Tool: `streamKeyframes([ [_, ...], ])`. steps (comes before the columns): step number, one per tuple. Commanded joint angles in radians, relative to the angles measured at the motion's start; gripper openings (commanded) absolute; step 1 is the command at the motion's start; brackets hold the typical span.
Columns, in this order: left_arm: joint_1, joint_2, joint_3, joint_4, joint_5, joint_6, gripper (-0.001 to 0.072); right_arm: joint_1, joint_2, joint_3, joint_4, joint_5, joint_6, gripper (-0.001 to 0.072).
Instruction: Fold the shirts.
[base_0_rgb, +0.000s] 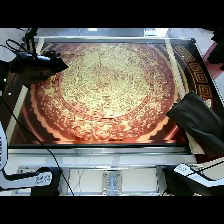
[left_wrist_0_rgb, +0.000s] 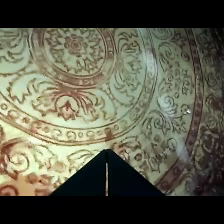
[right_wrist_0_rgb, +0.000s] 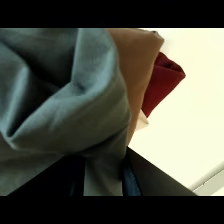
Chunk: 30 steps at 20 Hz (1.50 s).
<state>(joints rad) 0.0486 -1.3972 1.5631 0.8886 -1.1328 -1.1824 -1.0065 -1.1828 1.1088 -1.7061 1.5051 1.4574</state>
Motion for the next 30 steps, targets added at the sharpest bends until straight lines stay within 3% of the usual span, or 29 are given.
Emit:
streamKeyframes([
  [1, 0.0, 0.0, 0.0, -0.003, -0.01, 0.0, 0.0012, -0.003, 0.031, -0.013, -0.007, -0.035, 0.061, 0.0282],
  [3, 0.0, 0.0, 0.0, -0.003, -0.011, 0.0, 0.0012, -0.003, 0.075, 0.055, 0.137, -0.085, 0.063, 0.0281],
  [5, 0.0, 0.0, 0.0, -0.002, -0.01, 0.0, 0.0011, -0.003, 0.122, 0.126, 0.424, -0.165, 0.04, 0.0271],
  [8, 0.0, 0.0, 0.0, -0.003, -0.011, 0.0, 0.0012, 0.032, 0.197, 0.161, 1.077, -0.307, -0.176, 0.0271],
  [10, 0.0, 0.0, 0.0, -0.003, -0.01, 0.0, 0.0012, 0.139, 0.208, 0.161, 1.309, -0.319, -0.293, 0.0271],
  [11, 0.0, -0.001, 0.0, -0.003, -0.01, 0.0, 0.0012, 0.223, 0.205, 0.16, 1.299, -0.323, -0.304, 0.0271],
  [14, 0.0, -0.002, 0.0, -0.003, -0.01, 0.0, 0.0012, 0.571, 0.201, 0.105, 1.052, -0.427, -0.303, 0.0271],
  [19, 0.0, -0.002, 0.0, 0.0, -0.063, 0.002, 0.0012, 1.043, 0.159, -0.037, 0.725, -0.782, -0.299, 0.0271],
  [24, 0.0, -0.002, 0.0, 0.001, -0.063, 0.002, 0.0011, 1.189, 0.094, -0.108, 0.675, -0.79, -0.298, 0.0271],
  [26, 0.0, -0.002, 0.0, 0.001, -0.063, 0.002, 0.0012, 1.197, 0.094, -0.118, 0.674, -0.71, -0.277, 0.0272],
  [28, 0.0, -0.002, 0.0, 0.0, -0.063, 0.002, 0.0012, 1.199, 0.094, -0.119, 0.808, -0.612, -0.048, 0.0272],
  [29, 0.0, -0.002, 0.0, 0.001, -0.063, 0.002, 0.0012, 1.209, 0.094, -0.119, 0.886, -0.618, 0.088, 0.0272],
  [30, 0.0, -0.002, 0.0, 0.0, -0.063, 0.002, 0.0012, 1.222, 0.094, -0.118, 0.927, -0.639, 0.153, 0.0272],
])
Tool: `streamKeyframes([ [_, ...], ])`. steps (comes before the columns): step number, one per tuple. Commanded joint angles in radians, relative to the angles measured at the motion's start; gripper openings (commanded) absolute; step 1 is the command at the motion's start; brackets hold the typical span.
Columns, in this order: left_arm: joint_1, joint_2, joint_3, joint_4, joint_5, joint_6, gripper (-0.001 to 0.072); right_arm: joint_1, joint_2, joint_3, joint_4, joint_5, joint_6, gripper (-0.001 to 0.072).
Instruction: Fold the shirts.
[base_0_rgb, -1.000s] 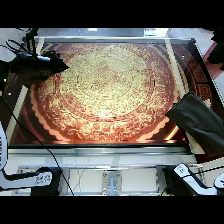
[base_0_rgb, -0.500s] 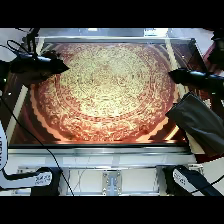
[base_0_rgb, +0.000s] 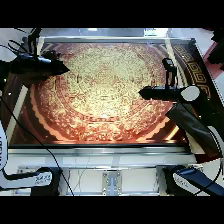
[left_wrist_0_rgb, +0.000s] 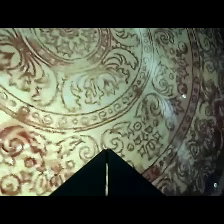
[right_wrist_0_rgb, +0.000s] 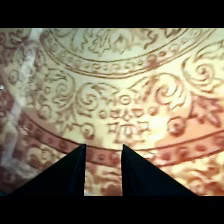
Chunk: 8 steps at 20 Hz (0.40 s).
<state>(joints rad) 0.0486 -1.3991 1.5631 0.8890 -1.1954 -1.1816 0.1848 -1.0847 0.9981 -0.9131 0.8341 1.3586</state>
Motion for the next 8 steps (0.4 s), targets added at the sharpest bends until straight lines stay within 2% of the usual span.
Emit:
streamKeyframes([
  [1, 0.0, 0.0, 0.0, 0.0, 0.0, 0.001, 0.0012, 0.04, -0.004, -0.007, 0.166, 0.019, 0.28, 0.0272],
  [8, 0.0, 0.0, 0.0, 0.0, 0.0, 0.001, 0.0012, 0.044, -0.004, -0.007, 0.179, 0.016, 0.281, 0.0272],
])
